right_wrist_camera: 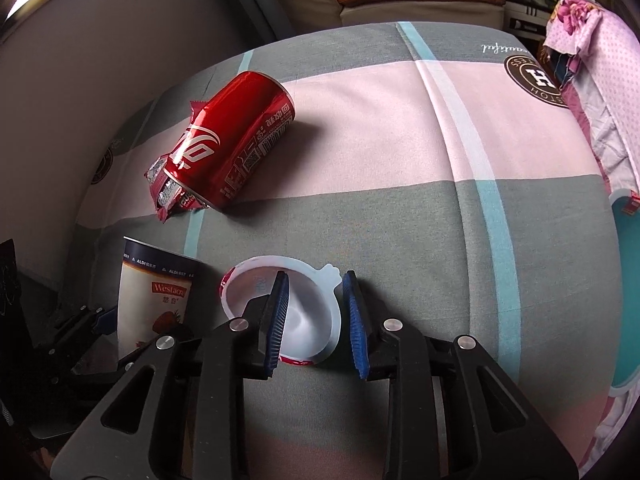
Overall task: Collect trash
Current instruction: 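Carry the drink cup and yogurt cup over the teal bin and release both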
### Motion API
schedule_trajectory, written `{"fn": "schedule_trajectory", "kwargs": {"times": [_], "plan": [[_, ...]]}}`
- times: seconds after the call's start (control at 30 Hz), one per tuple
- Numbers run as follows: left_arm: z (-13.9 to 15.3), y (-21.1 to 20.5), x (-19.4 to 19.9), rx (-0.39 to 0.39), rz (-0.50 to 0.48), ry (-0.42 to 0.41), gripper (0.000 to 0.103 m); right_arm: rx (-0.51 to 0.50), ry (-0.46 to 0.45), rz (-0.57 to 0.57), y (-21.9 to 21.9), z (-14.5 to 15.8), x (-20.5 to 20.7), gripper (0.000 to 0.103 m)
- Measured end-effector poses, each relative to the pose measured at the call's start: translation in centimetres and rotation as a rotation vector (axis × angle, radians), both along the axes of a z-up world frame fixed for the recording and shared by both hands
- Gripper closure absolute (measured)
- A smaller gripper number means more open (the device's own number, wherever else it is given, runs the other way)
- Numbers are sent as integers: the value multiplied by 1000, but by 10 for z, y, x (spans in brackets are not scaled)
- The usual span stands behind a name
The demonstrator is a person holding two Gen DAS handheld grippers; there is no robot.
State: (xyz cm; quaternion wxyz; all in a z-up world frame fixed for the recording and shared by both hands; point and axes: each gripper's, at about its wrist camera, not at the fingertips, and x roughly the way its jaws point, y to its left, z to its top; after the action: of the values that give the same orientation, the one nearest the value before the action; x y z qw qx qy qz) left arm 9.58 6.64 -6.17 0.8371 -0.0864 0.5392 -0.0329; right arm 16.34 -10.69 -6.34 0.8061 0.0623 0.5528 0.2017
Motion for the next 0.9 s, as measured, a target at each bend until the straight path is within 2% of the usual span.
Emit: {"fn": "schedule_trajectory", "kwargs": {"times": [0.03, 0.1, 0.5, 0.67, 0.9], "plan": [[0, -1, 1, 5, 2, -4, 36, -5, 2, 0, 0, 0, -1, 94], [1, -6, 1, 35, 1, -11, 53, -8, -14, -10, -2, 4, -4, 94], [32, -55, 2, 79, -82, -66, 53, 74, -85, -132, -74, 39, -26, 95], [38, -98, 7, 75, -152, -57, 53, 77, -126, -209, -120, 50, -39, 94], [42, -175, 18, 80, -291, -56, 53, 113, -150, -384, -210, 53, -53, 94]]}}
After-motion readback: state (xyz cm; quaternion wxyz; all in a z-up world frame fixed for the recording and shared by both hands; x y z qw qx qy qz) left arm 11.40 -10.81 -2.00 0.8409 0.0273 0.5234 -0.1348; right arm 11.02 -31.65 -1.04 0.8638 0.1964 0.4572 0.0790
